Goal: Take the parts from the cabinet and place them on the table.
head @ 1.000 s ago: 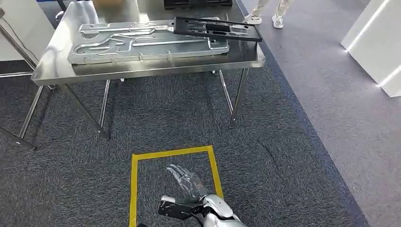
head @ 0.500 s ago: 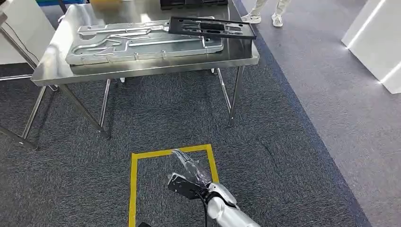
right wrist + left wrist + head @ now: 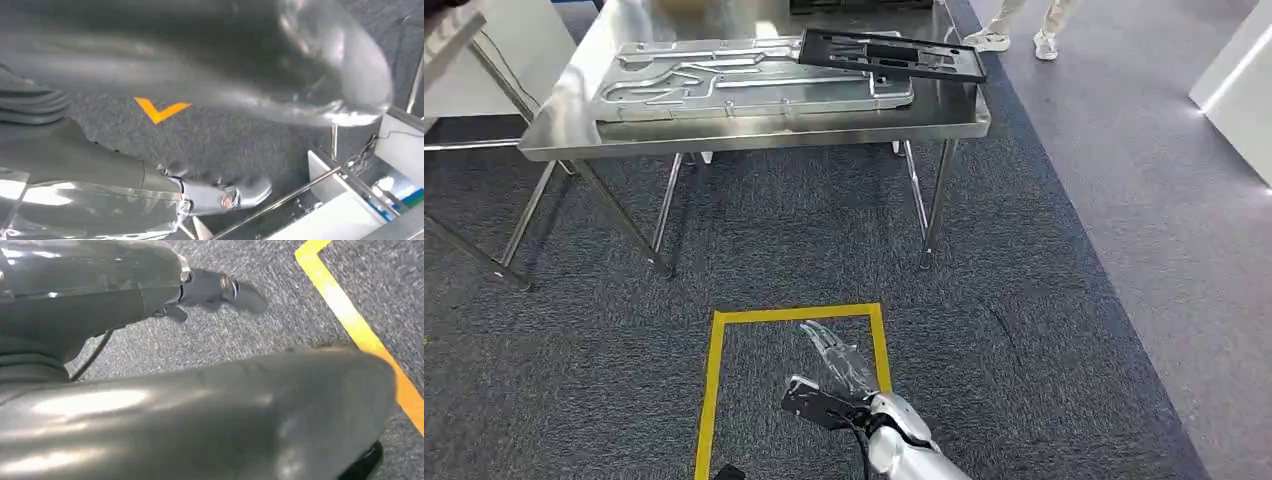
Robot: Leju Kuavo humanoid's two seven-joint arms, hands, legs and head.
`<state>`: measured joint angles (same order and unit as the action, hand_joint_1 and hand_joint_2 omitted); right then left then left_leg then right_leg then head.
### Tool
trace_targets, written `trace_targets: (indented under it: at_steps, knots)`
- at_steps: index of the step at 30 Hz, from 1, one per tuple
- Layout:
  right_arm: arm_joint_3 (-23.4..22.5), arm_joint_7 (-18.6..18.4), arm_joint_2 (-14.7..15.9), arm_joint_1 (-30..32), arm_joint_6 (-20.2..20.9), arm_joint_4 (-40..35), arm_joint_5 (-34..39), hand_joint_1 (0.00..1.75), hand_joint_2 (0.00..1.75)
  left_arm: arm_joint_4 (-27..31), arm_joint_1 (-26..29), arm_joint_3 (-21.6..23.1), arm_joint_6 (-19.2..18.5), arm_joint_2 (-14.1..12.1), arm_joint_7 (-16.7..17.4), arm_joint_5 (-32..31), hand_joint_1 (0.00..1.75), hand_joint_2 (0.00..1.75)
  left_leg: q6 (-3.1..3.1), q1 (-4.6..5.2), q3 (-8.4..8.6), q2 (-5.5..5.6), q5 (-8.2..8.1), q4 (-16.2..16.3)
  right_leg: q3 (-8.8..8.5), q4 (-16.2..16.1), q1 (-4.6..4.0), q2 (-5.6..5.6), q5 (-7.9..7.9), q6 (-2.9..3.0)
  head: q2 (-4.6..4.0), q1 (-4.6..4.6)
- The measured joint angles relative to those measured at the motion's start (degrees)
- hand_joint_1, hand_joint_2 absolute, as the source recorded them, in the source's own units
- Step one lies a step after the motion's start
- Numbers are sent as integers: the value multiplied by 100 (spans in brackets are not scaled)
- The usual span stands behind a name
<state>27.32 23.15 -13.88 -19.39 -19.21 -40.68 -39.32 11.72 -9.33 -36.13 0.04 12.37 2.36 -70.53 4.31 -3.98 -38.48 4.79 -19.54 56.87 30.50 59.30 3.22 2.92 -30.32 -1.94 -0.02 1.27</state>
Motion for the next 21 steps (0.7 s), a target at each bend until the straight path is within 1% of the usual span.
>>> trace_targets:
  at_steps: [1, 2, 3, 4, 5, 6, 7, 8, 9, 10, 11, 12, 13, 14, 15, 16, 17, 18, 19, 20, 21]
  knots:
    - [0, -19, -4, 8, 2, -4, -57, 0, 0, 0, 11, 0, -2, -2, 0, 0, 0, 0, 32, -17, 4, 31, 46, -54, 9, 28, -18, -34, 15, 54, 0, -2]
    - [0, -48, -9, 12, 11, -26, -116, 0, 0, 0, 24, 0, 0, -7, 2, -2, 0, 0, 64, -46, -32, 70, 71, -66, 33, 33, -15, -102, 37, 113, 0, -2]
    - [2, -66, -15, 12, 15, -57, -156, 0, 0, 0, 31, 0, 0, -2, 2, -2, 0, 0, 21, -25, -70, -133, -24, 45, 37, 26, -31, -162, 65, 175, 0, 0]
    - [0, -72, -20, 19, 15, -88, -188, 0, 0, 0, 30, 0, 2, -2, 4, -2, 0, 0, -35, 15, -197, -342, -259, 364, 50, 16, -70, -210, 81, 211, 0, -2]
    - [0, -87, -20, 30, 22, -114, -226, 0, 0, 0, 17, 2, 9, 0, 4, -2, 0, 0, -70, 36, -396, -425, -545, 846, 71, 16, -105, -279, 94, 234, 0, 0]
    - [0, -105, -18, 52, 29, -131, -260, 0, 0, 0, 4, 2, 15, 2, 4, -2, 0, 0, -105, 73, -619, -450, -826, 1414, 92, 17, -144, -363, 100, 255, 0, -2]
    - [2, -114, -17, 85, 33, -142, -300, 0, 0, 0, 2, 4, 20, 4, 4, -2, 0, 0, -139, 105, -787, -451, -1028, 1890, 108, 17, -189, -448, 99, 270, 0, -2]
    - [4, -129, -17, 113, 46, -151, -330, 0, 0, 0, 8, 4, 28, 9, 4, -2, 0, 0, -186, 136, -832, -450, -1106, 2114, 117, 19, -234, -525, 98, 284, 0, -2]
    - [7, -140, -17, 137, 46, -166, -357, 0, 0, 0, 13, 7, 33, 9, 4, -4, 0, 0, -244, 175, -728, -451, -1060, 2028, 117, 19, -266, -596, 92, 296, 0, -2]
    - [7, -147, -17, 145, 46, -186, -381, 0, 0, 0, 13, 7, 35, 9, 4, -4, 0, 0, -328, 226, -482, -461, -916, 1680, 113, 19, -306, -665, 84, 307, 0, -2]
    - [9, -149, -20, 144, 46, -208, -407, 0, 0, 0, 9, 9, 39, 9, 4, -4, 0, 0, -434, 289, -166, -512, -739, 1179, 102, 18, -339, -727, 77, 318, 0, -2]
    - [9, -149, -22, 144, 46, -245, -420, 0, 0, 0, 1, 9, 57, 9, 2, -2, 0, 0, -560, 368, 176, -664, -583, 629, 81, 16, -363, -790, 67, 331, 0, -2]
    - [9, -149, -22, 146, 48, -271, -431, 0, 0, 7, -20, 9, 66, 2, -2, 2, 0, 0, -648, 468, 334, -948, -685, 361, 76, 20, -405, -848, 48, 312, 0, -2]
    - [9, -149, -17, 147, 48, -282, -440, 0, 0, 7, -39, 13, 68, 11, -9, 9, 0, 0, -604, 484, 341, -932, -650, 313, 84, 20, -410, -908, 41, 292, 0, -2]
    - [11, -149, -15, 155, 64, -282, -468, 0, 0, 7, -34, 20, 68, 18, -15, 9, 0, 0, -600, 491, 325, -853, -644, 314, 80, 16, -406, -968, 40, 275, 0, -2]
    - [20, -149, -22, 162, 68, -286, -485, 0, 0, 7, -15, 26, 68, 15, -13, 11, 0, 0, -598, 497, 317, -798, -642, 309, 64, 5, -399, -1028, 37, 262, 0, -2]
    - [35, -149, -28, 161, 75, -302, -499, 0, 0, 7, 3, 26, 68, 15, -13, 11, 0, 0, -608, 494, 324, -725, -622, 255, 38, -6, -408, -1087, 32, 240, 0, -2]
    - [37, -149, -22, 160, 85, -335, -510, 0, 0, 4, 16, 28, 68, 22, -15, 11, 0, 0, -603, 395, 386, -669, -564, 170, 34, 17, -385, -970, -25, 188, 0, -2]
    - [41, -138, -20, 151, 99, -341, -516, 0, 0, 6, 9, 33, 70, 28, -26, 11, 0, 0, -630, 399, 395, -603, -540, 129, 97, 175, -359, -599, -127, 146, 0, -2]
    - [42, -136, -17, 155, 116, -348, -525, 0, 0, 4, -18, 37, 70, 37, -37, 11, 0, 0, -655, 401, 382, -544, -523, 120, 283, 543, -340, -399, -340, 132, 0, -4]
    - [42, -136, 4, 178, 140, -347, -534, 0, 0, 7, -32, 41, 70, 46, -44, 11, 0, 0, -663, 399, 370, -467, -518, 121, 522, 1023, -328, -326, -558, 111, 0, -4]
